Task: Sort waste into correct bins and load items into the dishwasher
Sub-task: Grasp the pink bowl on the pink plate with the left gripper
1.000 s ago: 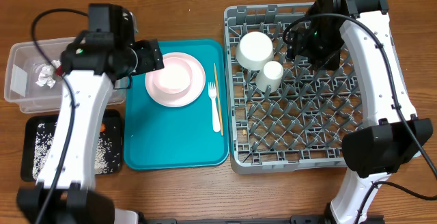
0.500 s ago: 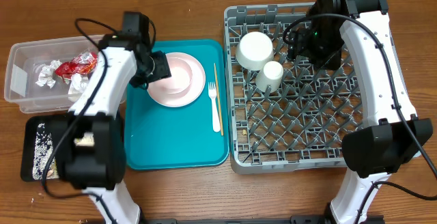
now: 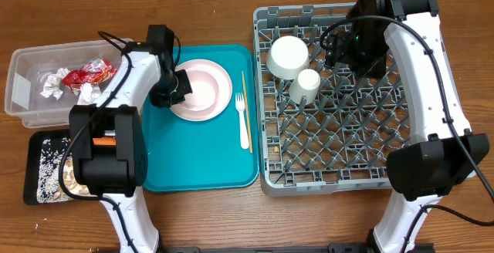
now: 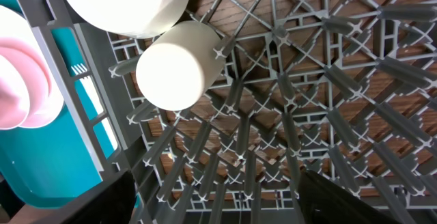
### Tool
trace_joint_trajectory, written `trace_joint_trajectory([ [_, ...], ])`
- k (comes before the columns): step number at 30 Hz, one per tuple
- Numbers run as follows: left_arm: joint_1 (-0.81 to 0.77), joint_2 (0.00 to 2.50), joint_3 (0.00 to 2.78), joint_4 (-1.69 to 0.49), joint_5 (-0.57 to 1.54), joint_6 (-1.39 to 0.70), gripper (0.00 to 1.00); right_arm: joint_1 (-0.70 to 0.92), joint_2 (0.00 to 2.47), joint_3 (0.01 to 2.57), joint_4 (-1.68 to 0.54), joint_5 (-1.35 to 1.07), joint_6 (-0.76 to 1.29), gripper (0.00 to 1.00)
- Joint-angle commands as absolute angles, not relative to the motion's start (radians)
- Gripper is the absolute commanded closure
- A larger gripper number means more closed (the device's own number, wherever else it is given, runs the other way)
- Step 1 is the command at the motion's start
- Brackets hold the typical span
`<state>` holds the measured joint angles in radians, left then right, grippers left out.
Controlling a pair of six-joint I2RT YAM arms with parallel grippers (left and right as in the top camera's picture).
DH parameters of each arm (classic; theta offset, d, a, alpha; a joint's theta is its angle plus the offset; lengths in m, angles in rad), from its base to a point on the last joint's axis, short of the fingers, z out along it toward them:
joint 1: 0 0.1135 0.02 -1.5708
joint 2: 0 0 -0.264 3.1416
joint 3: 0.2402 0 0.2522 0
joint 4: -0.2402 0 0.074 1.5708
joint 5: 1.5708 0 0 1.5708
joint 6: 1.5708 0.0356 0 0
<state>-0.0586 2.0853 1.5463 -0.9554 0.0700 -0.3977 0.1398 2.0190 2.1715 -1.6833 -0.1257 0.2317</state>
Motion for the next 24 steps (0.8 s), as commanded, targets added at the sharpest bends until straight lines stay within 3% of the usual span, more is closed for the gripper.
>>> trace_joint_trajectory([
  [1, -0.052, 2.047, 1.643, -1.007, 0.052, -0.405, 0.96, 0.144, 2.006, 2.167, -1.681, -0.121, 0.229, 0.19],
  [4, -0.057, 2.017, 1.733, -1.088, 0.052, -0.405, 0.96, 0.145, 2.006, 2.167, -1.694, -0.139, 0.228, 0.13],
  [11, -0.141, 1.888, 1.835, -1.213, 0.085, -0.399, 0.96, 0.145, 2.006, 2.167, -1.694, -0.407, 0.003, 0.13],
  [17, -0.283, 1.837, 1.835, -1.226, 0.124, -0.397, 0.96, 0.151, 2.006, 2.167, -1.694, -0.534, -0.061, 0.14],
  [21, -0.351, 1.84, 1.835, -1.21, 0.121, -0.409, 0.96, 0.163, 2.006, 2.167, -1.694, -0.534, -0.061, 0.33],
  [24, -0.38, 1.84, 1.835, -1.195, 0.12, -0.428, 0.96, 0.177, 2.006, 2.167, -1.694, -0.534, -0.061, 0.38],
])
